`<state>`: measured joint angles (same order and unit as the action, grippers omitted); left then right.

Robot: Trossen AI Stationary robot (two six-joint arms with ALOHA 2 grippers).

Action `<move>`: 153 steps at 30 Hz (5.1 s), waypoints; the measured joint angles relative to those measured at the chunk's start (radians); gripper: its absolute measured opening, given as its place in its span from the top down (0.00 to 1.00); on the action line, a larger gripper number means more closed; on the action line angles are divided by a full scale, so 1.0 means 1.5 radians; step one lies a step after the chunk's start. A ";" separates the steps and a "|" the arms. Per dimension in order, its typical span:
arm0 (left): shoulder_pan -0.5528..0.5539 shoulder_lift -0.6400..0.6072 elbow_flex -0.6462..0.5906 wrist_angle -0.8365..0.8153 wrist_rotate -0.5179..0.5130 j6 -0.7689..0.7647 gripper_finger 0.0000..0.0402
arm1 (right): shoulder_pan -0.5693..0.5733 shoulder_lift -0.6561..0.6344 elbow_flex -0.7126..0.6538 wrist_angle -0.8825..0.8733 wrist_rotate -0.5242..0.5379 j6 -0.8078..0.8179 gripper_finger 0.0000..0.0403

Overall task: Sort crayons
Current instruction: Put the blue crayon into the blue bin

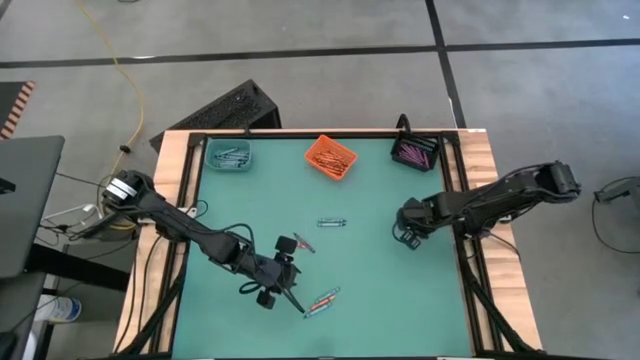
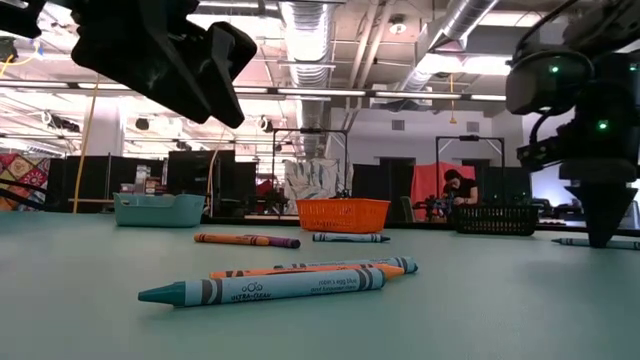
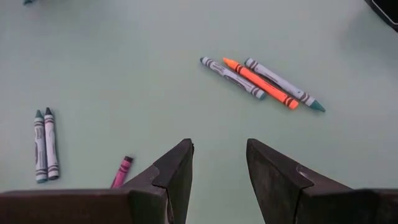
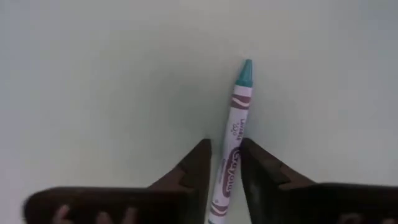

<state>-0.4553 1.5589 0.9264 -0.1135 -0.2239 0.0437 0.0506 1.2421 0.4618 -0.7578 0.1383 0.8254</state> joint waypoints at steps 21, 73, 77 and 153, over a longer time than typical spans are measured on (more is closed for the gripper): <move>-0.014 -0.001 0.000 0.182 -0.170 0.101 0.65 | 0.090 -0.058 0.101 0.098 0.019 -0.054 1.00; 0.024 -0.001 0.000 0.637 -0.032 0.123 0.74 | 0.323 0.168 0.385 0.707 0.289 -0.732 1.00; 0.024 -0.001 0.000 0.625 -0.039 0.123 0.80 | 0.322 0.168 0.385 0.705 0.280 -0.730 1.00; 0.911 -0.131 0.007 -0.295 0.132 0.574 0.97 | 0.440 0.168 0.222 0.396 0.327 0.026 0.66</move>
<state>0.9109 1.3620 0.9371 -0.5565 -0.0264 0.9040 0.7113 1.4940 0.7944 -0.1633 0.6295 0.8646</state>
